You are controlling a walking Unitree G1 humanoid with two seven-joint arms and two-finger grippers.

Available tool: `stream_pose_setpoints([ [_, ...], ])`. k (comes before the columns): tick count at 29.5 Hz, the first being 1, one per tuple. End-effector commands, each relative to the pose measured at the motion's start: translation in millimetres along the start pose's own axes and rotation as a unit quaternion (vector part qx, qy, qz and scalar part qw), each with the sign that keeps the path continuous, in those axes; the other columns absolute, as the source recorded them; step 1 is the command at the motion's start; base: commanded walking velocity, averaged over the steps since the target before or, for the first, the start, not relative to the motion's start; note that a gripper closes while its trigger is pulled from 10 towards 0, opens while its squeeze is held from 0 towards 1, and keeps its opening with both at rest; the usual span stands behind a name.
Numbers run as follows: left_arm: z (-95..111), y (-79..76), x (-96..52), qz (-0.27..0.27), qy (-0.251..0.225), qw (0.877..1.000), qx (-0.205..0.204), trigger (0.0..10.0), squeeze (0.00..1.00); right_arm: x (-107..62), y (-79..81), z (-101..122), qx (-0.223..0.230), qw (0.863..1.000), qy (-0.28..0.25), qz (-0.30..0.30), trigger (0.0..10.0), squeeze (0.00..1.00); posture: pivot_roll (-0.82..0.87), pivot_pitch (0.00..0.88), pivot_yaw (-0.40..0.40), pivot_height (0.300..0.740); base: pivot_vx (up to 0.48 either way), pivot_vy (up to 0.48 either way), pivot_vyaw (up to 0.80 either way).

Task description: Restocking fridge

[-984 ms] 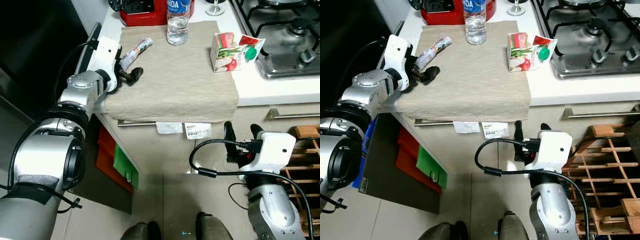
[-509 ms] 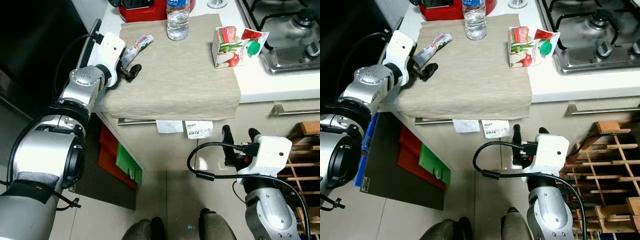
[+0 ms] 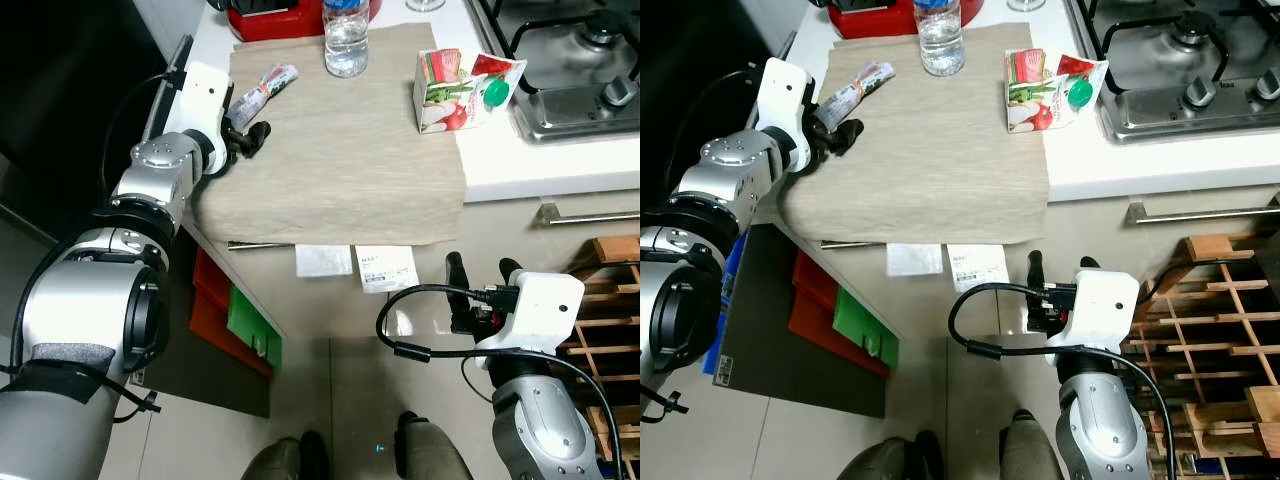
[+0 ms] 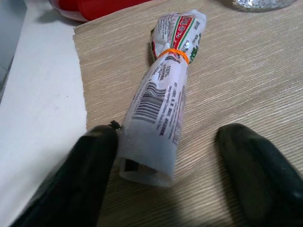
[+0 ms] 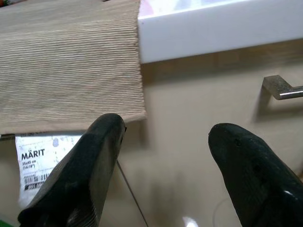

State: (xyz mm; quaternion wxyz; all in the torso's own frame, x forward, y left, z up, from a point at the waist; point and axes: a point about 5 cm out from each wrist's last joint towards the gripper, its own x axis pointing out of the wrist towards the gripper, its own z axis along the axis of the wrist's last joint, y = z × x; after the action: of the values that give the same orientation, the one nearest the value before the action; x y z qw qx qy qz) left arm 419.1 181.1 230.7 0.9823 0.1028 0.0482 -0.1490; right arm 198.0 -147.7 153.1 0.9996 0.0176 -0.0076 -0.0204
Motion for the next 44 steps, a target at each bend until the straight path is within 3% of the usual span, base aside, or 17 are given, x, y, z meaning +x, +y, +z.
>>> stream_pose_setpoints([
  [1,-28.0,1.7,-4.6,0.002,0.052,0.999,-0.013,0.0,0.00,-0.2,0.9,0.9,0.001,1.000,0.002,0.000,10.0,0.00,-0.29,0.223,0.193,0.740,0.000,0.000,0.00],
  [14,-18.5,-6.2,-2.8,-0.055,0.016,0.998,-0.023,0.0,0.00,6.7,-3.9,2.3,-0.011,1.000,0.000,0.008,10.0,0.00,-0.30,0.177,0.172,0.740,0.000,0.000,0.00],
  [18,-14.2,-4.2,-4.4,-0.075,0.000,0.996,-0.045,0.0,0.00,10.7,-0.4,0.8,-0.008,1.000,-0.001,0.015,10.0,0.00,-0.28,0.156,0.173,0.740,0.000,0.000,0.00],
  [21,-8.7,-2.7,-6.2,-0.099,-0.027,0.991,-0.090,0.0,0.00,15.3,0.6,0.3,-0.006,1.000,-0.004,0.019,10.0,0.00,-0.26,0.141,0.173,0.740,0.000,0.000,0.00],
  [24,-2.4,-2.6,-7.0,-0.117,-0.048,0.986,-0.109,0.0,0.00,19.4,0.6,0.3,-0.005,1.000,-0.007,0.021,10.0,0.00,-0.25,0.137,0.171,0.740,0.000,0.000,0.00],
  [29,26.5,0.3,-9.2,-0.148,-0.119,0.968,-0.162,0.0,0.00,32.9,3.3,2.3,-0.003,0.999,-0.021,0.030,10.0,0.00,-0.22,0.104,0.160,0.740,0.000,0.000,0.00],
  [34,35.4,2.3,-12.4,-0.153,-0.153,0.960,-0.176,0.0,0.00,39.4,3.1,4.3,-0.005,0.999,-0.031,0.035,10.0,0.00,-0.21,0.079,0.154,0.740,0.000,0.000,0.00],
  [38,30.3,0.9,-13.5,-0.146,-0.159,0.960,-0.176,0.0,0.00,46.1,2.0,5.2,-0.006,0.999,-0.038,0.035,10.0,0.00,-0.20,0.054,0.147,0.740,0.000,0.000,0.00],
  [40,16.2,-3.1,-13.6,-0.132,-0.144,0.969,-0.149,0.0,0.00,50.9,2.5,6.6,-0.005,0.998,-0.045,0.037,10.0,0.00,-0.20,0.039,0.143,0.740,0.000,0.000,0.00],
  [44,-1.3,-10.8,-12.6,-0.115,-0.126,0.973,-0.153,0.0,0.00,60.1,2.6,8.5,-0.005,0.998,-0.054,0.042,10.0,0.00,-0.18,0.013,0.128,0.740,0.000,0.000,0.00],
])
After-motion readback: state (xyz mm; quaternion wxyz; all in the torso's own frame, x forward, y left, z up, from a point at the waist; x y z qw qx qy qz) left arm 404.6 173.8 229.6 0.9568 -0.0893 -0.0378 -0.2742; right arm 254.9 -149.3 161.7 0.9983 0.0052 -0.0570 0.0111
